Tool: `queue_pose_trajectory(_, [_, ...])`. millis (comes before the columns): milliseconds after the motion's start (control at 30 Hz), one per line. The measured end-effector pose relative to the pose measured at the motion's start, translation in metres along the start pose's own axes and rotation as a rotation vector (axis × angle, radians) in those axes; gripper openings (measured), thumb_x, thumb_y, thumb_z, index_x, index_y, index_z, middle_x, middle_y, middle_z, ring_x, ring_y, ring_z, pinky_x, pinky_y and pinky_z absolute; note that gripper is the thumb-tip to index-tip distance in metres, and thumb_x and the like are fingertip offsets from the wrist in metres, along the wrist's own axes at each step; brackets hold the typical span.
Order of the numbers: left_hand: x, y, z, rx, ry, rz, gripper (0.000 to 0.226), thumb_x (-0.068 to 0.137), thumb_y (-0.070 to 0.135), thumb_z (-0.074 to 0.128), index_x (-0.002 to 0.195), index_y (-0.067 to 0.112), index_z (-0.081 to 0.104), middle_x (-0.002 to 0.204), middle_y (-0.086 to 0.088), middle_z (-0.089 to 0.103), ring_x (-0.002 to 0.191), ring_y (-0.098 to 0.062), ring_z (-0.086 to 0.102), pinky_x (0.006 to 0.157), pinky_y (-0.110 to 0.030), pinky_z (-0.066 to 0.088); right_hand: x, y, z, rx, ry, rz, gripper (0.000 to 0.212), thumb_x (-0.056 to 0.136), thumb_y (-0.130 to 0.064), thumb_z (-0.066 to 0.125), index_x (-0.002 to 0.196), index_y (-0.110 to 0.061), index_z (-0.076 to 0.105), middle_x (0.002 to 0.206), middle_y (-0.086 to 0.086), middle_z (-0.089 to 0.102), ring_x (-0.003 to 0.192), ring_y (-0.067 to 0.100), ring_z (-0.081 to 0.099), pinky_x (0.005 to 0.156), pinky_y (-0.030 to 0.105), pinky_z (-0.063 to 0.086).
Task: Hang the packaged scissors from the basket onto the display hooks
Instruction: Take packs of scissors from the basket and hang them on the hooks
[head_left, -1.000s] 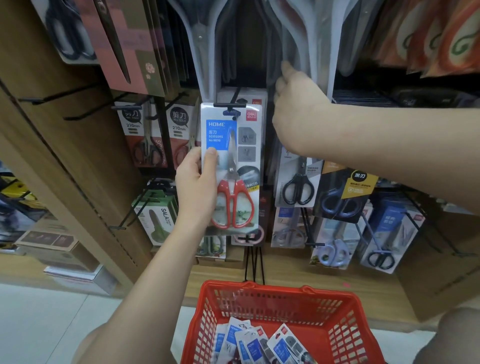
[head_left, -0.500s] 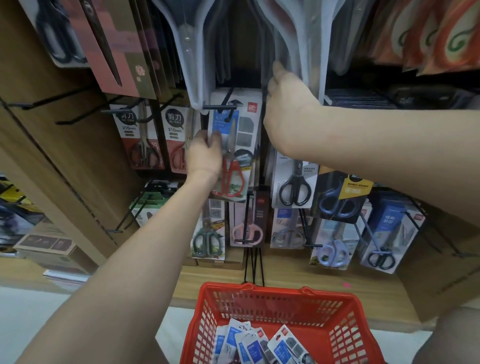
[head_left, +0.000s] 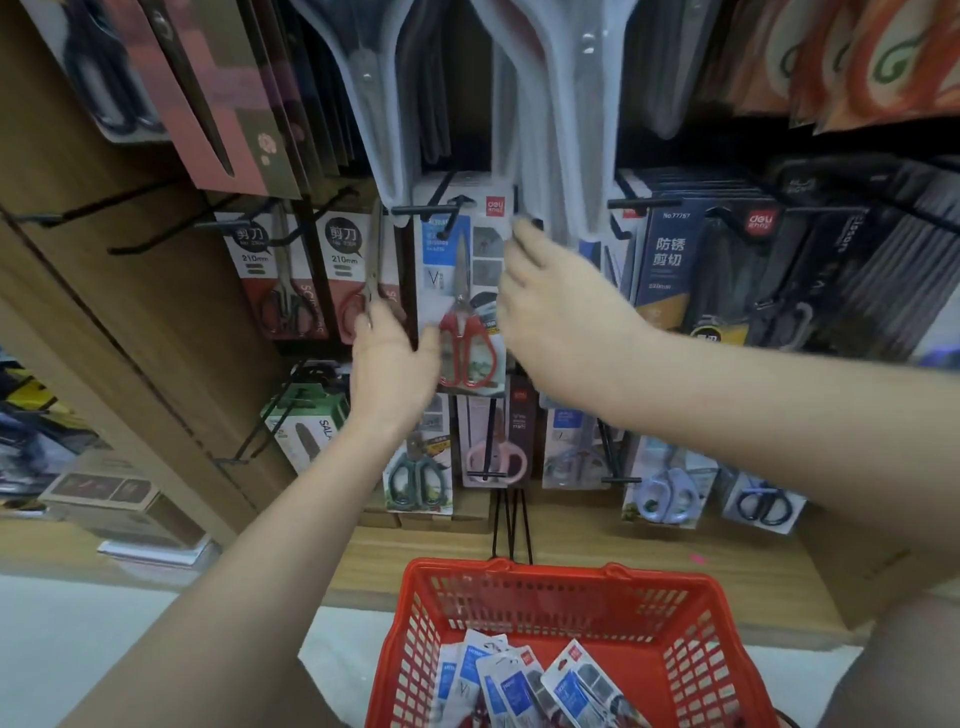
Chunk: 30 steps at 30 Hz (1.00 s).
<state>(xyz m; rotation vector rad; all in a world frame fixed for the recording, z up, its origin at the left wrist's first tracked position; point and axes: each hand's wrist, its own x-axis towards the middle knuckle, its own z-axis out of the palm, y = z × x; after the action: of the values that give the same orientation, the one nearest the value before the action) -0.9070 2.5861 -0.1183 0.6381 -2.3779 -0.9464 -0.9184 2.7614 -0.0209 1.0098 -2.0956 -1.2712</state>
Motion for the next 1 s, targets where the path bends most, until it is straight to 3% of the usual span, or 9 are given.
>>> queue_pose_trajectory(133, [-0.08,-0.026,0.01,-0.013,0.038,0.175,0.016,0.101,0.023,0.062,0.106,0.016,0.048,0.104,0.0,0.047,0.094,-0.021,0.05,0.08,-0.038,0.042,-0.036,-0.059,0.025,0.339,0.129,-0.147,0.052,0.099,-0.031,0.054,0.14,0.0,0.057,0.142,0.025,0.058,0.141,0.043,0.044,0.127,0.06,0.011])
queue_pose_trajectory(233, [-0.136,-0.048,0.032,0.006,-0.13,0.179,0.015,0.098,0.018,0.062,0.099,0.021,0.047,0.095,0.005,0.047,0.087,-0.017,0.05,0.075,-0.035,0.039,-0.063,-0.119,0.056,0.585,0.153,-0.182,0.035,0.091,-0.025,0.058,0.119,-0.006,0.069,0.112,0.016,0.067,0.112,0.037,0.06,0.12,0.052,0.033])
queue_pose_trajectory(300, [-0.165,-0.063,0.05,0.034,-0.285,0.159,0.02,0.096,0.012,0.064,0.096,0.021,0.046,0.09,0.006,0.05,0.083,-0.017,0.051,0.073,-0.037,0.041,-0.081,-0.162,0.075,0.789,0.073,-0.173,0.024,0.086,-0.025,0.06,0.104,-0.013,0.072,0.099,0.008,0.068,0.097,0.031,0.064,0.102,0.043,0.046])
queue_pose_trajectory(467, [-0.202,-0.098,0.096,0.318,-0.728,0.107,0.013,0.101,0.026,0.059,0.104,0.021,0.048,0.096,0.0,0.063,0.09,-0.026,0.064,0.071,-0.04,0.048,-0.109,-0.269,0.135,1.192,-0.421,-0.064,0.031,0.091,-0.023,0.055,0.119,-0.016,0.066,0.115,0.007,0.068,0.111,0.031,0.065,0.092,0.04,0.049])
queue_pose_trajectory(633, [-0.231,-0.153,0.142,0.554,-1.112,-0.139,0.06,0.107,0.036,0.055,0.155,0.008,0.033,0.149,-0.018,0.052,0.134,-0.037,0.055,0.106,-0.044,0.049,-0.14,-0.35,0.202,1.488,-0.906,0.241,0.048,0.097,-0.033,0.062,0.141,-0.016,0.054,0.134,0.014,0.064,0.123,0.033,0.064,0.096,0.037,0.052])
queue_pose_trajectory(767, [-0.259,-0.197,0.173,0.518,-1.187,-0.416,0.068,0.105,0.034,0.059,0.159,0.005,0.029,0.159,-0.022,0.042,0.141,-0.038,0.049,0.111,-0.046,0.046,-0.182,-0.403,0.233,1.685,-1.213,0.445,0.059,0.091,-0.03,0.072,0.142,-0.013,0.048,0.138,0.017,0.064,0.122,0.033,0.064,0.096,0.034,0.053])
queue_pose_trajectory(833, [-0.271,-0.214,0.184,0.494,-1.181,-0.525,0.079,0.101,0.037,0.064,0.163,0.009,0.024,0.167,-0.02,0.031,0.151,-0.038,0.037,0.12,-0.05,0.039,-0.195,-0.418,0.241,1.768,-1.314,0.527,0.075,0.085,-0.027,0.08,0.149,-0.015,0.042,0.143,0.017,0.059,0.124,0.035,0.063,0.103,0.04,0.054])
queue_pose_trajectory(933, [-0.283,-0.229,0.195,0.574,-1.111,-0.614,0.099,0.095,0.051,0.069,0.168,0.019,0.011,0.175,-0.016,0.004,0.16,-0.039,0.012,0.127,-0.052,0.028,-0.198,-0.431,0.249,1.832,-1.353,0.647,0.113,0.082,-0.032,0.086,0.166,-0.019,0.012,0.163,0.018,0.036,0.147,0.041,0.04,0.119,0.05,0.039])
queue_pose_trajectory(1000, [-0.287,-0.237,0.198,0.612,-1.017,-0.68,0.107,0.091,0.055,0.072,0.168,0.025,0.004,0.175,-0.016,-0.004,0.161,-0.04,0.006,0.128,-0.054,0.025,-0.197,-0.441,0.252,1.826,-1.354,0.643,0.122,0.081,-0.039,0.086,0.167,-0.024,0.001,0.171,0.017,0.017,0.157,0.042,0.018,0.126,0.055,0.025])
